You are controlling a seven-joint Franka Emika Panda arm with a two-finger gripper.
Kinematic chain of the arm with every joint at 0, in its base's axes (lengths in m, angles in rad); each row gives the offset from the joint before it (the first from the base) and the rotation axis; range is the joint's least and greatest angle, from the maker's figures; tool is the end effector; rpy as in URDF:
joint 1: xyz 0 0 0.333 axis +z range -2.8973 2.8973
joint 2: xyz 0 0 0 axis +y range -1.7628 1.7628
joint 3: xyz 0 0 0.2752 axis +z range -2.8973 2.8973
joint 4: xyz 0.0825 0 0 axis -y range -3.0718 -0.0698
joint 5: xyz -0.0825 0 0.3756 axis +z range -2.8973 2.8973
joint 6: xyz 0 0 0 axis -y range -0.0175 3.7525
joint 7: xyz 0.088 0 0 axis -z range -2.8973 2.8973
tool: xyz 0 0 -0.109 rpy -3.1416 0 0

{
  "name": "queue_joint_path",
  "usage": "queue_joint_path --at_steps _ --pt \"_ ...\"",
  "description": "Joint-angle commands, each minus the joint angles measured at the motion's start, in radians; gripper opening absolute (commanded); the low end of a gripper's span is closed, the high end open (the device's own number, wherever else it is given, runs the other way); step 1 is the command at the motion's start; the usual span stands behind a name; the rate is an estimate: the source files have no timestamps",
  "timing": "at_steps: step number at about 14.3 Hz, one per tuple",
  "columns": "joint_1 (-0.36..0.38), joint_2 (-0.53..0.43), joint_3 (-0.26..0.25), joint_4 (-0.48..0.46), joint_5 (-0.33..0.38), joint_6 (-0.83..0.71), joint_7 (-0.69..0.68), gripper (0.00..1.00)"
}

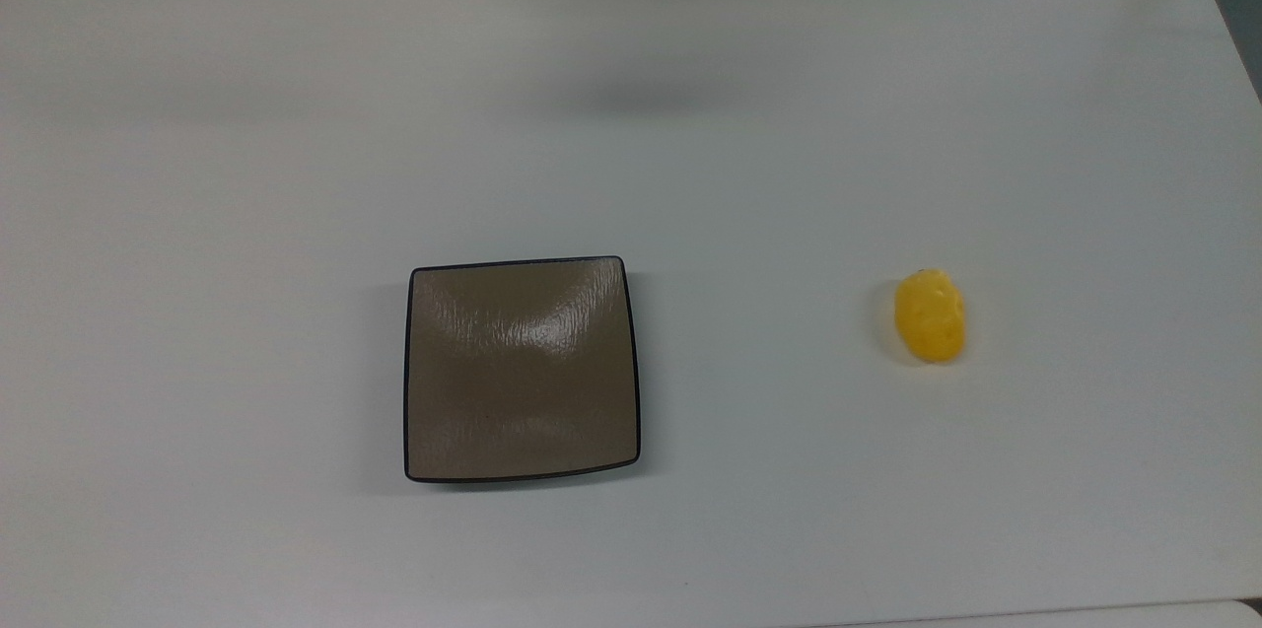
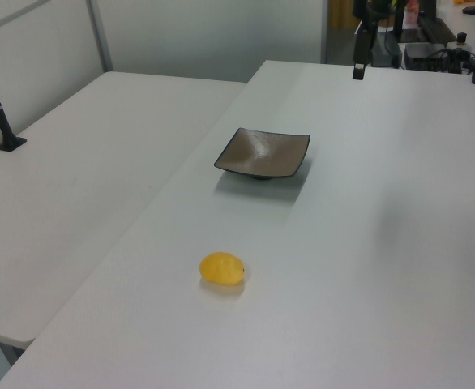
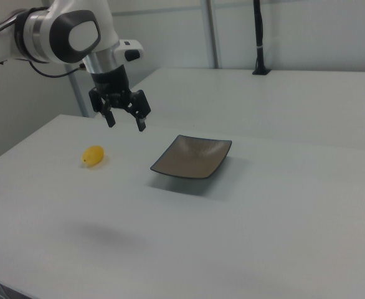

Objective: Put potatoes on a ceramic plate
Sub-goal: 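Move the open gripper over toward the yellow potato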

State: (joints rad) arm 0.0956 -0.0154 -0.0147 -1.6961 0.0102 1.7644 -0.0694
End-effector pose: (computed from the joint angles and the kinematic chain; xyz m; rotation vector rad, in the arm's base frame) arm 0.5555 0.0459 0.5490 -3.1194 -0.2324 -0.1309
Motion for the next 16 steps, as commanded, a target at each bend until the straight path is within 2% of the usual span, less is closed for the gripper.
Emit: queue_joint_path --at_steps 1,9,14,16 --pt "0.021 -0.018 -0.019 -0.014 0.017 0.012 -0.006 1.0" --pt "0.024 -0.018 -0.019 -0.016 0.019 0.01 0.03 1.0" --pt "0.059 -0.014 -0.013 -0.013 0.016 0.009 0.043 1.0" --pt "0.102 0.021 -0.013 0.022 0.017 0.017 0.094 1.0"
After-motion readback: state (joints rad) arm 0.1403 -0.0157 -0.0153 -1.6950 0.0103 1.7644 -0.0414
